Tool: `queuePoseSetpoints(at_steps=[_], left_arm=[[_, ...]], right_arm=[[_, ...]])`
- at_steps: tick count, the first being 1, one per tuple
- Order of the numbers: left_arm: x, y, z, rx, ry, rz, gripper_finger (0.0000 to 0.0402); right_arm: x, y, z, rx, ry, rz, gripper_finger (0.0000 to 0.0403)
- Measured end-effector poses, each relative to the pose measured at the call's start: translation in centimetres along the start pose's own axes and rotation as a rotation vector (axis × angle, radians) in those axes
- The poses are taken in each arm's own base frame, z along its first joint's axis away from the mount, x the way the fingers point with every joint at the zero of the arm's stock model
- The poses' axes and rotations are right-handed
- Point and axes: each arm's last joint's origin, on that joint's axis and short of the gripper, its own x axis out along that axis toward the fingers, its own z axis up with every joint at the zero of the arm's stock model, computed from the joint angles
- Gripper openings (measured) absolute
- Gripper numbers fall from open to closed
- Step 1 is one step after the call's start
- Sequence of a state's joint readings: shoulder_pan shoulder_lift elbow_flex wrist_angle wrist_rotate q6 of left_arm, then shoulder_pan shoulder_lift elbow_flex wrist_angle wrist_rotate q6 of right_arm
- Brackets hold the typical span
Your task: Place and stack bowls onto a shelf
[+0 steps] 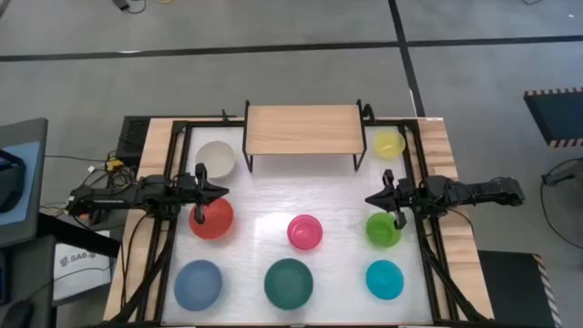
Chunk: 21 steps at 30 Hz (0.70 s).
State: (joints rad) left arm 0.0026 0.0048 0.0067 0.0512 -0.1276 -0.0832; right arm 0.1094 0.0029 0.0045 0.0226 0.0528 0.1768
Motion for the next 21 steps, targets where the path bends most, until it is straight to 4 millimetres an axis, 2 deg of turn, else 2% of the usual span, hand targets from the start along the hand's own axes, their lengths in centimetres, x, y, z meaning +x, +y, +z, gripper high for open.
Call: queuePoseSetpoints(at_steps=[12, 14, 19, 21], left_arm=[[0.0, 0.0, 0.01, 0.001, -0.001, 0.0, 0.0], [0.0, 0.04, 0.03, 0.09, -0.002, 0.013, 0.0], [-0.01, 0.26, 0.15, 0.477, 0.002, 0.095, 0.0], [-0.01, 0.28, 0.16, 0.577, 0.007, 0.101, 0.0]], right_arm=[[0.0, 0.0, -0.01, 0.0, 0.0, 0.0, 0.0038], [0.0, 0.0, 0.0, 0.0, 0.0, 0.001, 0.0038], [0.0, 0.0, -0.01, 0.0, 0.0, 0.0, 0.0038], [0.0, 0.0, 0.0, 0.0, 0.0, 0.0, 0.0038]])
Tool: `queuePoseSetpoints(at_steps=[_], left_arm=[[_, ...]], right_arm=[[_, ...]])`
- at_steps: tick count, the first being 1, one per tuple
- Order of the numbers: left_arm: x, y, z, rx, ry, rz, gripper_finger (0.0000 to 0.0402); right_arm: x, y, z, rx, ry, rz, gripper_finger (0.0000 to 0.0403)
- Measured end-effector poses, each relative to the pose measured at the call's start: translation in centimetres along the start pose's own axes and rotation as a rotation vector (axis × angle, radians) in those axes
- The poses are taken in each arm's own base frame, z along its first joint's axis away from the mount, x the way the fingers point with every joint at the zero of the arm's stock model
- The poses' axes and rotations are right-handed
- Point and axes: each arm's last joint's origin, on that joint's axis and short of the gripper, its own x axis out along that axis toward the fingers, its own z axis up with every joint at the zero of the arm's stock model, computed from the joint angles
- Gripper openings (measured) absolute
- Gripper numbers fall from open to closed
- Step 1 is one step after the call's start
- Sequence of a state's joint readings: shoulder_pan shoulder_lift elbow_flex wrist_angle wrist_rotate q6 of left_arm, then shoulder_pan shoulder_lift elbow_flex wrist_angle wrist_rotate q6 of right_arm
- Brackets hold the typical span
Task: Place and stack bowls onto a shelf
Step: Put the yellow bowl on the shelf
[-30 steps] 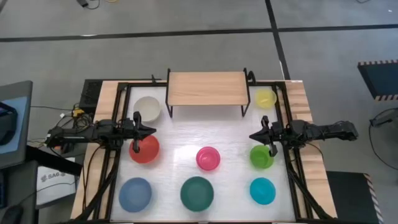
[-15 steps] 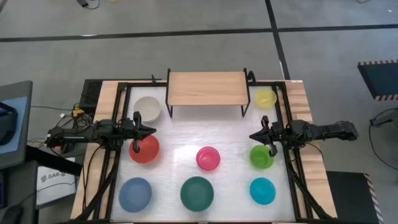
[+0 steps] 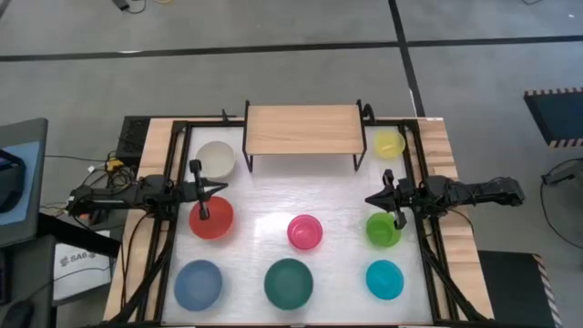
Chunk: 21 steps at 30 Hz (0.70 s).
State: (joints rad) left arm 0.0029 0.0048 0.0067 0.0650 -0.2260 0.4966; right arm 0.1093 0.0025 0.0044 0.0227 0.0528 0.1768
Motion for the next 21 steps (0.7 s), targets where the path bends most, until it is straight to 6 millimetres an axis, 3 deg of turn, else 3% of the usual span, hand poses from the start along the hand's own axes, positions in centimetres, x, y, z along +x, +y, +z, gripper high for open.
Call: queuePoseSetpoints(at_steps=[8, 10, 13, 21], left_arm=[[-0.1, 0.6, 0.0, 0.256, 0.082, 0.159, 0.0], [-0.1, 0.6, 0.1, 0.239, 0.069, 0.16, 0.0], [-0.1, 0.8, 0.3, -0.051, 0.052, 0.196, 0.0], [-0.4, 1.7, 0.3, -1.104, -0.089, 0.493, 0.0]], right_arm=[[0.0, 0.0, 0.0, 0.0, 0.001, 0.0, 0.0038], [0.0, 0.0, 0.0, 0.0, 0.001, 0.0, 0.0038], [0.0, 0.0, 0.0, 0.0, 0.0, 0.001, 0.0038], [0.0, 0.0, 0.0, 0.0, 0.0, 0.0, 0.0038]])
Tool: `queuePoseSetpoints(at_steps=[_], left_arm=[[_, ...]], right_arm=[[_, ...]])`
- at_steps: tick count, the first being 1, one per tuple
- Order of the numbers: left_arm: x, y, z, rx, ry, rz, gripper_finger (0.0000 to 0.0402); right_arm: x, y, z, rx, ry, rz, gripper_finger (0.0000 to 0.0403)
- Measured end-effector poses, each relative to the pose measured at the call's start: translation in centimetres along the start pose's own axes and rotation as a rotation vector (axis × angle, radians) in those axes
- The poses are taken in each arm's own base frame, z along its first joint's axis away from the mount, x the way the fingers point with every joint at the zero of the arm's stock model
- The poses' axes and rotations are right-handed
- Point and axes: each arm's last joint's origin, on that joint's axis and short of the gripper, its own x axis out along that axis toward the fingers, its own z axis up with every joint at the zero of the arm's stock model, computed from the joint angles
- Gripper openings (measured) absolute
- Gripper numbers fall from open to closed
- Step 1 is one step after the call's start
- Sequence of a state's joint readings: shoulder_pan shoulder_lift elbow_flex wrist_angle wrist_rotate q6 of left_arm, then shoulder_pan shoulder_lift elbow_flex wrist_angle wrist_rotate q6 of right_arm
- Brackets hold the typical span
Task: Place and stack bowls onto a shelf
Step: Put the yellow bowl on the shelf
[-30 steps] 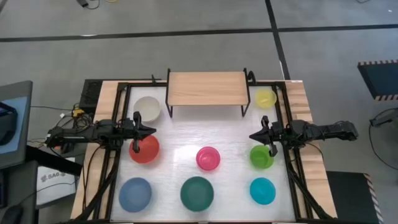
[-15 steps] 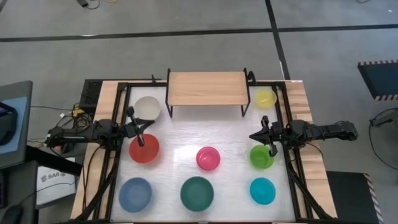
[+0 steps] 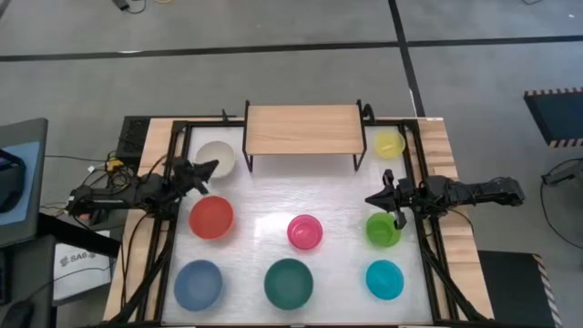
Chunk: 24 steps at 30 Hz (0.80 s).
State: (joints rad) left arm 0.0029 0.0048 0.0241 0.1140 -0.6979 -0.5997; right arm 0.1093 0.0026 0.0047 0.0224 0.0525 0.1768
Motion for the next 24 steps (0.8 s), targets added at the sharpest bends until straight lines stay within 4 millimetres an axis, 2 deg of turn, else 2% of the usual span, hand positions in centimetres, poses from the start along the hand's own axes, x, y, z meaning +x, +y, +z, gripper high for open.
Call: queuePoseSetpoints(at_steps=[4, 9, 14, 18, 20, 24], left_arm=[[0.0, 0.6, -0.1, -0.319, -0.077, 0.132, 0.0], [-0.1, 0.9, 0.1, -0.494, -0.192, 0.216, 0.0], [-0.1, 0.9, 0.2, -0.505, -0.216, 0.223, 0.0], [-0.1, 0.3, 1.0, -0.44, -0.232, 0.165, 0.0], [-0.2, -0.3, 1.7, -0.363, -0.236, 0.087, 0.0], [-0.3, -0.9, 2.6, -0.235, -0.255, 0.037, 0.0]], right_arm=[[0.0, 0.0, 0.3, 0.014, -0.028, 0.002, 0.0038], [-0.1, 0.1, 1.4, 0.133, -0.155, 0.0, 0.0038], [-0.4, 0.0, 2.7, 0.203, -0.309, -0.085, 0.0038], [-0.8, -0.8, 3.2, 0.366, -0.438, -0.33, 0.0038], [-0.8, -1.2, 2.8, 0.44, -0.42, -0.445, 0.0038], [-0.4, -1.7, 1.6, 0.554, -0.315, -0.525, 0.0038]])
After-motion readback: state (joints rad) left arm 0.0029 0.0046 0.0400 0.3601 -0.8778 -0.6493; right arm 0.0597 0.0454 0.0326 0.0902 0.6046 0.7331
